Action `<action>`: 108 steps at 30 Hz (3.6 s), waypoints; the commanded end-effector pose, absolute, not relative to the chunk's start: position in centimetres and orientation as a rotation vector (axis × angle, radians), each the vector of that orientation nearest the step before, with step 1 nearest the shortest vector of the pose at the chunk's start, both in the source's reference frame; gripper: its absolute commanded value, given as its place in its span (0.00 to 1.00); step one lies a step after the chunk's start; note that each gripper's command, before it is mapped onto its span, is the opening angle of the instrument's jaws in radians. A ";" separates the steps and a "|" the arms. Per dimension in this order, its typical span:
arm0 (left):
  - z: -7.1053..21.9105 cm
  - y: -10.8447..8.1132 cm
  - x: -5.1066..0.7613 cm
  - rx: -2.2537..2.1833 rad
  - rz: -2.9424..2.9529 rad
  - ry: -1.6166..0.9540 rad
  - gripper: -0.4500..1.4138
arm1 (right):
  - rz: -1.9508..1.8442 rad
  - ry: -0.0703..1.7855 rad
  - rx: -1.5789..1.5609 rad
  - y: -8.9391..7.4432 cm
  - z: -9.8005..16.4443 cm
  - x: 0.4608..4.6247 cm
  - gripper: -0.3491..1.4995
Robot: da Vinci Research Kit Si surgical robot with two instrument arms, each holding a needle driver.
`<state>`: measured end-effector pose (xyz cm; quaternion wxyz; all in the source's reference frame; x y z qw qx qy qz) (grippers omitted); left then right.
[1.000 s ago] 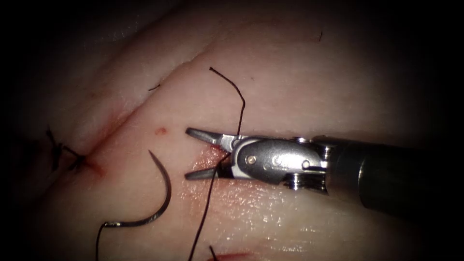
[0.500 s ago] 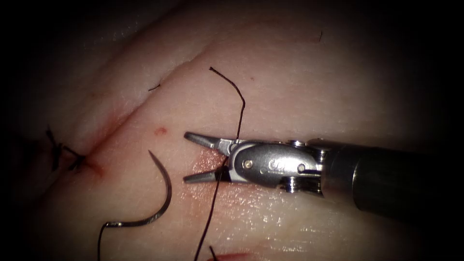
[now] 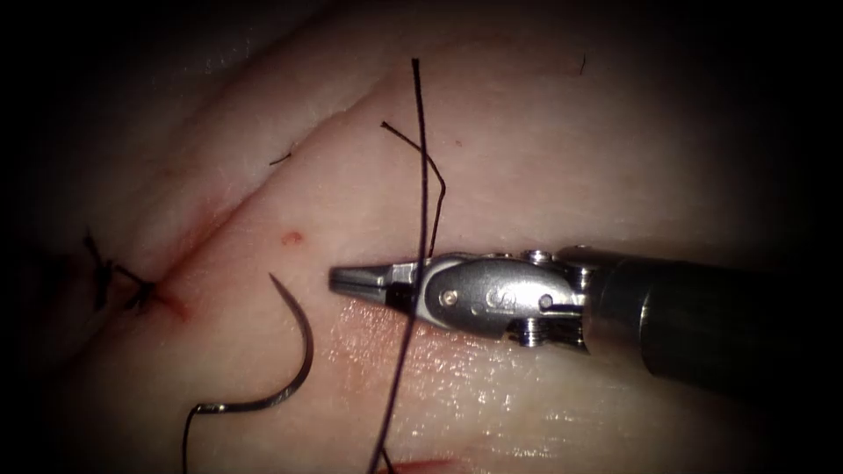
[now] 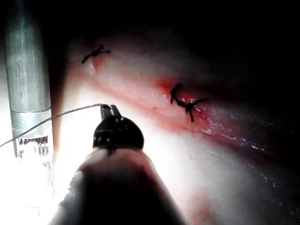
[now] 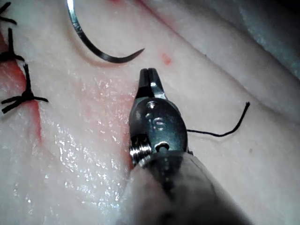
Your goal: Wound Closure
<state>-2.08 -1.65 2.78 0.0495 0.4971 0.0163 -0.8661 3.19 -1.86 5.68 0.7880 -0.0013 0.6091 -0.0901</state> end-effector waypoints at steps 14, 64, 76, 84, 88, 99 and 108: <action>2.8 -0.7 -1.72 1.566 -2.852 -0.250 0.00 | -0.038 1.362 0.006 -1.9 5.4 2.20 0.80; 5.7 1.6 -0.81 1.309 -3.382 -0.316 0.99 | 0.025 1.247 -0.098 -1.8 5.5 1.81 0.87; 5.1 2.3 -0.19 1.085 -3.409 -0.543 0.99 | 0.018 1.247 -0.108 -1.8 5.5 1.82 0.88; 4.5 2.7 -0.46 1.091 -3.387 -0.624 0.99 | 0.016 1.245 -0.107 -1.8 5.5 1.82 0.88; 4.2 2.8 -0.53 1.101 -3.390 -0.650 0.96 | 0.016 1.245 -0.107 -1.8 5.5 1.82 0.88; 4.1 2.5 -0.60 1.108 -3.366 -0.760 0.89 | 0.015 1.243 -0.106 -1.8 5.5 1.83 0.88; 4.6 1.5 -0.84 1.192 -3.322 -0.630 0.87 | 0.020 1.240 -0.106 -1.9 5.4 1.88 0.88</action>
